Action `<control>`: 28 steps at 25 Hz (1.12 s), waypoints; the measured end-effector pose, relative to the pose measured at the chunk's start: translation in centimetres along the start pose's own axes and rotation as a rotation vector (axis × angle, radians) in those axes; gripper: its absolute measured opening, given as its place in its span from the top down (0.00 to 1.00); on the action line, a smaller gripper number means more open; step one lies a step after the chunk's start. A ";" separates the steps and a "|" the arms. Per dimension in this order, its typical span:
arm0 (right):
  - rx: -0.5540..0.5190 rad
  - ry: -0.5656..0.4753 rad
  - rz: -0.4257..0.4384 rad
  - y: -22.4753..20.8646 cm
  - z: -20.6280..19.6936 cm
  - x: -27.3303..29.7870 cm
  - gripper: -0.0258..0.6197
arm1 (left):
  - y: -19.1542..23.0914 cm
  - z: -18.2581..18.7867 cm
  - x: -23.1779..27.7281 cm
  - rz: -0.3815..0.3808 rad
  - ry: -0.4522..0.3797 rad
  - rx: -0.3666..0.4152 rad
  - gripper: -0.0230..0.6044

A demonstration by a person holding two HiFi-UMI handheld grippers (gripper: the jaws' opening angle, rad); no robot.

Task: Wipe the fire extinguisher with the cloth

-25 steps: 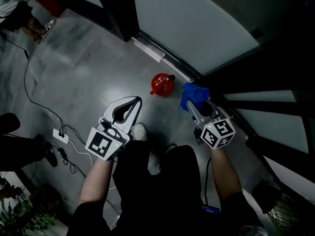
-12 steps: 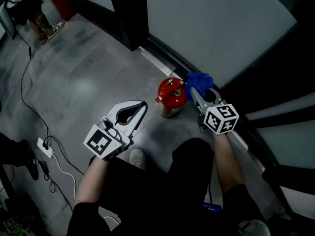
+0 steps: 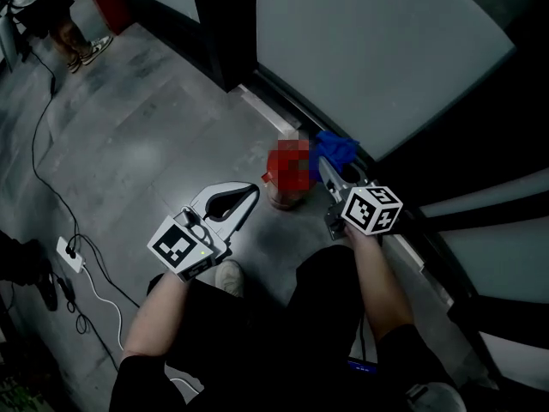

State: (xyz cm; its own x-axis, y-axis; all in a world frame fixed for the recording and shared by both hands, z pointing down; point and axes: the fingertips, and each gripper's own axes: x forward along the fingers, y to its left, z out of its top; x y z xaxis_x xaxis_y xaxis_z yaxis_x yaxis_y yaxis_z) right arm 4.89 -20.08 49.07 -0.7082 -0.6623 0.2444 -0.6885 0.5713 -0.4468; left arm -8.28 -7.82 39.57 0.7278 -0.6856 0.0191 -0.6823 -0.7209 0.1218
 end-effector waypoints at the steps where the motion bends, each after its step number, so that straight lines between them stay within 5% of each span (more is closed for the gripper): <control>1: -0.003 0.007 0.004 0.1 -0.3 -0.2 0.75 | -0.2 -0.2 0.0 -0.005 0.005 -0.001 0.95; 7: -0.037 0.030 0.016 2.3 -2.0 -1.5 0.75 | -1.5 -0.1 0.2 -0.033 0.010 -0.008 0.95; 28: 0.142 0.084 0.094 8.6 -7.7 -0.4 0.75 | -2.6 -1.1 -0.3 -0.037 0.063 0.021 0.95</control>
State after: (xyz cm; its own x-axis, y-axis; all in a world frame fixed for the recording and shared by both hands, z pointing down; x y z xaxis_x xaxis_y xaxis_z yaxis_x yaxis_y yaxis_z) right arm -1.92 -11.17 51.79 -0.7832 -0.5628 0.2642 -0.5936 0.5507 -0.5868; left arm -6.63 -5.64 40.38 0.7552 -0.6508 0.0778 -0.6554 -0.7482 0.1033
